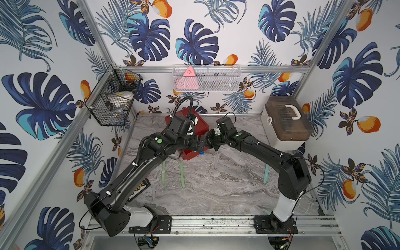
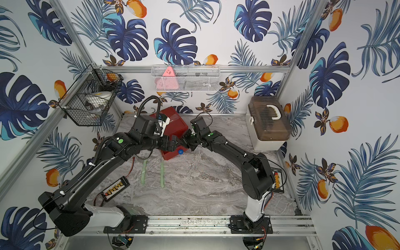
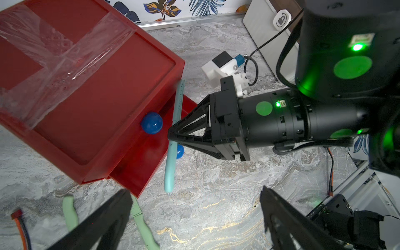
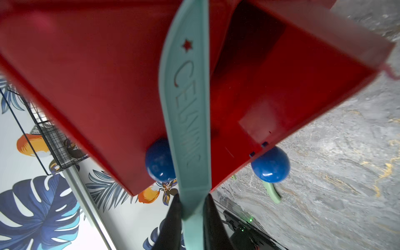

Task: Place the fruit knives into the drawer by color
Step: Place the fruit knife in the drawer, then move the fruit knife to the center of the board.

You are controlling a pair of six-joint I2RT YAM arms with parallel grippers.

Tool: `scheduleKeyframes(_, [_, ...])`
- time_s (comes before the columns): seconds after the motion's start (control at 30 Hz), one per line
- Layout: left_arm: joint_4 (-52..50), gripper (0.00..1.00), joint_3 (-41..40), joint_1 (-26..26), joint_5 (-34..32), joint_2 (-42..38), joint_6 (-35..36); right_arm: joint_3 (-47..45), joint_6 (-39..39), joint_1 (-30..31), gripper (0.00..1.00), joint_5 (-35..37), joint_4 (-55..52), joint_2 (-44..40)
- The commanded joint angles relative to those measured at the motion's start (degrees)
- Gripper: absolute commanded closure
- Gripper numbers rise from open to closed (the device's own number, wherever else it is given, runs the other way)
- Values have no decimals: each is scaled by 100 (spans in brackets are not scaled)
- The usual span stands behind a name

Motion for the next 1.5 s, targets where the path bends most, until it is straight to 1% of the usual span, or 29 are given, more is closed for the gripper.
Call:
scheduleKeyframes(0.0, [55,1,-42,70,89,-44,33,-68,207,1,100,-41,584,71])
scheduleKeyframes(0.07, [60,1,-63,88,132,-47,40,-53,232,-6,99,-41,659,136])
scheduleKeyframes(0.17, [66,1,-128,138,168,-61,32,-74,332,-4,95,-58,794,210])
scheduleKeyframes(0.23, [99,1,-186,151,232,-89,11,-140,418,-2,85,-51,976,236])
scheduleKeyframes(0.27, [104,1,-208,175,241,-103,3,-141,428,-7,82,-42,981,254])
scheduleKeyframes(0.3, [119,1,-245,181,258,-114,-3,-130,445,-7,77,-49,1001,273])
scheduleKeyframes(0.33, [122,1,-285,196,287,-131,-19,-134,466,-3,68,-65,1062,296])
scheduleKeyframes(0.37, [145,1,-311,204,302,-146,-30,-141,487,-5,63,-54,1076,299])
scheduleKeyframes(0.47, [169,1,-395,239,355,-184,-53,-184,524,-3,55,-32,1180,291])
scheduleKeyframes(0.63, [178,1,-449,284,408,-207,-61,-218,540,-3,54,-22,1220,265])
scheduleKeyframes(0.73, [188,1,-465,318,435,-217,-61,-253,552,-2,56,-41,1243,225])
scheduleKeyframes(0.93, [171,1,-433,328,525,-205,-41,-381,290,-34,57,-58,936,-213])
scheduleKeyframes(1.03, [184,1,-423,328,681,-169,-52,-479,-168,-114,56,15,401,-595])
scheduleKeyframes(1.13, [264,1,-465,327,896,-120,-86,-677,-872,-404,53,107,-450,-996])
scheduleKeyframes(1.2, [414,1,-576,335,1117,-97,-164,-752,-1529,-832,49,212,-1150,-1223])
scheduleKeyframes(1.27, [698,1,-795,316,1409,-101,-369,-669,-2410,-1244,44,610,-2313,-1368])
scheduleKeyframes(1.33, [1018,1,-1019,211,1598,-93,-597,-745,-3059,-1714,37,918,-3017,-1468])
scheduleKeyframes(1.43, [1403,1,-1263,-256,1545,-29,-766,-1068,-3731,-2608,24,1222,-3587,-1579])
scheduleKeyframes(1.47, [1515,1,-1311,-451,1516,40,-810,-1187,-3882,-2929,21,1225,-3650,-1590])
